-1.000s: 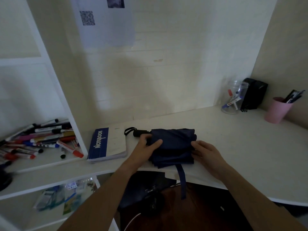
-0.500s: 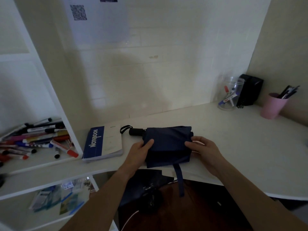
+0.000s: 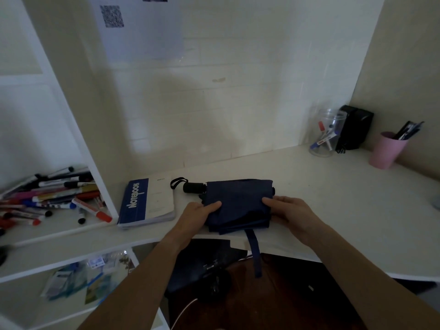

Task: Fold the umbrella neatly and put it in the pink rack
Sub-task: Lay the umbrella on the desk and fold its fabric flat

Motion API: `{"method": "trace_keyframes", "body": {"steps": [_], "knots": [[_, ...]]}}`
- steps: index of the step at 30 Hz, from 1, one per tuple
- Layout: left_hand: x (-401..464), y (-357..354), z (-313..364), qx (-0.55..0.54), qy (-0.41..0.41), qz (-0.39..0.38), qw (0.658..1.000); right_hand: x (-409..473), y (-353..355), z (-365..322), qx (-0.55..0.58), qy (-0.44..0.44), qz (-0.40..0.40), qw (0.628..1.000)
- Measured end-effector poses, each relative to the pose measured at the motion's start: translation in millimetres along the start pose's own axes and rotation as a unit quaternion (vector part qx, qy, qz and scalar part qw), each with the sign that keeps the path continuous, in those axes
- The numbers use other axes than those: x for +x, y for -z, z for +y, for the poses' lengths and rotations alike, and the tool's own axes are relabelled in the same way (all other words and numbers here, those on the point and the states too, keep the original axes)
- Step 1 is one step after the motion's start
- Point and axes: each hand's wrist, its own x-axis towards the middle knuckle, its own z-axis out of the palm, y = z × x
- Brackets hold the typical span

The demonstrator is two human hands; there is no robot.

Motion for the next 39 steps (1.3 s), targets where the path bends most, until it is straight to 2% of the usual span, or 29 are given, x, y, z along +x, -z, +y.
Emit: {"method": "trace_keyframes", "body": {"steps": [3, 6, 10, 13, 16, 18, 22, 25, 27, 30, 33, 35, 39], "knots": [[-2.4, 0.8, 1.2, -0.029, -0.005, -0.011, 1.000, -2.3, 0.9, -2.4, -0.060, 0.012, 0.030, 0.998], [-7.5, 2.4, 2.6, -0.035, -0.017, -0.025, 0.999, -7.3, 7.0, -2.1, -0.075, 0.006, 0.027, 0.997], [-10.8, 1.1, 3.5, -0.021, -0.023, -0.033, 0.999, -14.1, 2.0, 1.2, -0.034, 0.089, 0.020, 0.995], [-8.1, -1.7, 1.2, -0.025, -0.035, -0.010, 0.999, -14.7, -4.8, 3.9, -0.017, 0.121, 0.009, 0.993], [-0.6, -1.7, 5.4, -0.011, -0.082, 0.044, 0.996, -14.6, -7.3, 8.2, -0.048, 0.106, -0.014, 0.993], [4.2, -0.2, 8.9, -0.005, -0.098, 0.053, 0.994, -13.4, -5.9, 9.1, -0.040, 0.079, -0.022, 0.996], [10.0, 9.0, 0.4, 0.013, -0.044, -0.036, 0.998, -15.3, -5.7, 7.6, -0.007, 0.032, -0.061, 0.998], [9.5, 17.8, -7.2, 0.016, -0.014, -0.106, 0.994, -16.8, -7.9, 3.4, -0.009, 0.027, -0.050, 0.998], [7.7, 18.1, -5.3, 0.026, -0.003, -0.123, 0.992, -15.2, -8.4, 1.3, 0.002, 0.020, -0.028, 0.999], [6.0, 11.3, 5.5, 0.032, 0.003, -0.103, 0.994, -15.1, -12.7, -4.1, 0.014, 0.019, -0.007, 1.000], [20.4, 10.1, -2.4, 0.042, -0.012, -0.088, 0.995, -13.4, -15.4, -5.6, -0.040, 0.053, -0.001, 0.998], [25.0, 11.3, -6.3, 0.064, -0.021, -0.086, 0.994, -12.4, -12.1, -1.4, -0.114, 0.066, -0.011, 0.991], [24.3, 13.6, -2.5, 0.061, -0.064, -0.079, 0.993, -10.3, 3.6, 12.2, -0.221, 0.057, -0.032, 0.973]]}}
